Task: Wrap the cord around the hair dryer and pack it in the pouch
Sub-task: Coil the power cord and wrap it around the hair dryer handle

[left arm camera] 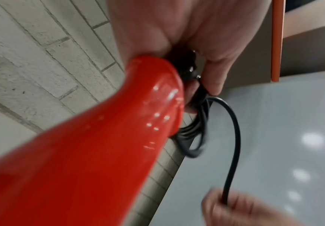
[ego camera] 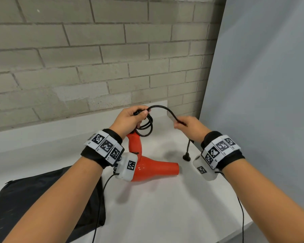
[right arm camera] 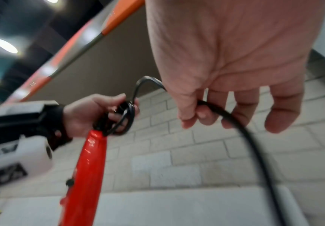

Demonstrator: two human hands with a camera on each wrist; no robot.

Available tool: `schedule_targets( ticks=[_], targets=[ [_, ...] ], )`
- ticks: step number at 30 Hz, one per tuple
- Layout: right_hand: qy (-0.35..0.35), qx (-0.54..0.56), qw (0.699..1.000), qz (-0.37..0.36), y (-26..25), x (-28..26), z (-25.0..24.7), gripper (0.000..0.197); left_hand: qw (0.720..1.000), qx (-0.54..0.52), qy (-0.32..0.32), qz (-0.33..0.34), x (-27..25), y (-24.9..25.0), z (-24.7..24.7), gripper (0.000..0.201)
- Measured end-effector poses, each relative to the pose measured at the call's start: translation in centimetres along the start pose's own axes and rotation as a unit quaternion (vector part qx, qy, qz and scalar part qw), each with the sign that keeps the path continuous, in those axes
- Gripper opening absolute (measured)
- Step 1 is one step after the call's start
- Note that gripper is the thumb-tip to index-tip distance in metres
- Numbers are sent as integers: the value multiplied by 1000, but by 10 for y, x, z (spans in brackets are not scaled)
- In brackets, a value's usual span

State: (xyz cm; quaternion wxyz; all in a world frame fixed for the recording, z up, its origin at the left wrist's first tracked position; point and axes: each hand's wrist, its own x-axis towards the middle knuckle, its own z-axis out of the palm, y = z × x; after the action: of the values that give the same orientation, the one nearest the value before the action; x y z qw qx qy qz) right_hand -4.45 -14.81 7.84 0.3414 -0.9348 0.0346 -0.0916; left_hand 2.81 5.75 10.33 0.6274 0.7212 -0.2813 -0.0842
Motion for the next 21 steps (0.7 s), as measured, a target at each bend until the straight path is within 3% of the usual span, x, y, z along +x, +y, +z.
schedule_targets(
  ticks=[5, 9, 15, 17, 19, 21],
  targets=[
    [-36, 19, 994, 101, 51, -5, 20, 19, 998, 8, 50, 30, 5, 8, -5, 15],
    [-64, 2, 991, 118, 65, -6, 35, 15, 998, -19, 61, 25, 6, 9, -1, 18],
    [-142, -84, 976, 139, 69, -10, 52, 35, 990, -135, 46, -8, 3, 12, 0, 18],
    [-104, -68, 979, 159, 70, -9, 55, 36, 987, -155, 39, -16, 1, 11, 1, 19],
    [-41, 14, 984, 175, 69, -7, 56, 35, 986, -163, 34, -21, 0, 11, 3, 19],
    [46, 78, 985, 146, 59, -2, 51, 30, 985, -162, 45, -23, 0, 10, 3, 18]
  ],
)
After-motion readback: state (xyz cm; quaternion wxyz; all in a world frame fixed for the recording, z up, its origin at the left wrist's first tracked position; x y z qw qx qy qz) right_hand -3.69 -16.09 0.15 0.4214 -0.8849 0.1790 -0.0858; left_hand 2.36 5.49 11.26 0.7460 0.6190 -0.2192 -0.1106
